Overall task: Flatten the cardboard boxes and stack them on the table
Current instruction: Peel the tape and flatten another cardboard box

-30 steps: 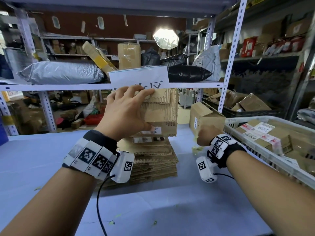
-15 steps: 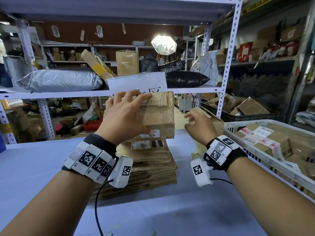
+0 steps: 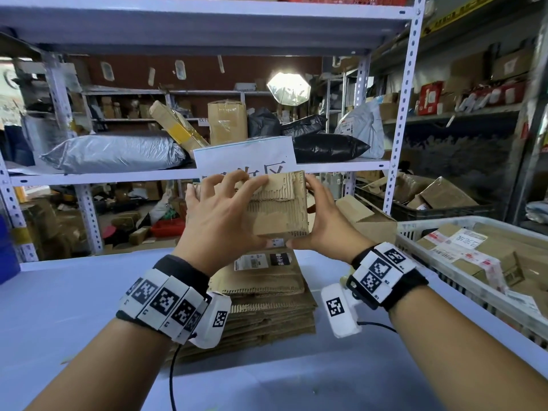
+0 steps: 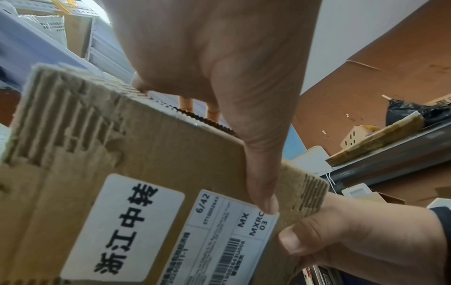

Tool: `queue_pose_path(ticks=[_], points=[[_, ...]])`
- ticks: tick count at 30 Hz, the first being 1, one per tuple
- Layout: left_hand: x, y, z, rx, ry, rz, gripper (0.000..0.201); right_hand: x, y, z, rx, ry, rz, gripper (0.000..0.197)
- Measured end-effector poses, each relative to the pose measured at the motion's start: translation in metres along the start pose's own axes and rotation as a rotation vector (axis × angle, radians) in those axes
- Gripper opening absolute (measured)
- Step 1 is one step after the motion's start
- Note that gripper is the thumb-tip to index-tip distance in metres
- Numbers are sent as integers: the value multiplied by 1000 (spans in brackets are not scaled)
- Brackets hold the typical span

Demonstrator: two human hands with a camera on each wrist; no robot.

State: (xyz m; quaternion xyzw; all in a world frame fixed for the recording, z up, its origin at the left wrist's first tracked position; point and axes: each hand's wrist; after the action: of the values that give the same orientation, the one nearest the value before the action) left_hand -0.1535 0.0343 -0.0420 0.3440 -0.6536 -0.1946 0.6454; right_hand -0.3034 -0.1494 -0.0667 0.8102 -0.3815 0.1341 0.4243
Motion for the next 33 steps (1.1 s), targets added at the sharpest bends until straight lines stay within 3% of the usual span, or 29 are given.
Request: queue_pose_path(ticks=[5,10,14,19,21,23,29,33], points=[[-9,4,-6,-83,14,35,105,-1,2,0,-21,76,46,125],[-12,4,-19,-571,328,221,81,-4,9,0,-34,127,125,120],[-10,0,-22,-967,522,209,79,-6,9,-4,0,110,90,123],[-12,-3,-25,-1072,554,293,82,-10,4,-1,294,34,-38,129],[-13,-4,-25,-1098,551,323,71,-13,0,-2,383,1,-102,128],[-14,-7,-25,-1097,552,348,62,-14,-3,-3,492,-34,-112,120],[-15,-12,-21,-1171,549,348,44,-14,-9,-1,778,-165,10,69],[-13,-10,-19,-1245,563,383,57,-14,-6,0,845,-188,10,51]])
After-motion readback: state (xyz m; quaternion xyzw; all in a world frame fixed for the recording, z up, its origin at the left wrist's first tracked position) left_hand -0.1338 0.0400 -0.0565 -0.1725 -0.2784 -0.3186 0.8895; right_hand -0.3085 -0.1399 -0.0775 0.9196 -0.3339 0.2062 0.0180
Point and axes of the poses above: each hand's wrist, its own x-axis towards the middle knuckle, its own y-axis out of the back of the hand, z = x × y, and after that the axes turned 7 degrees about -y, right-handed
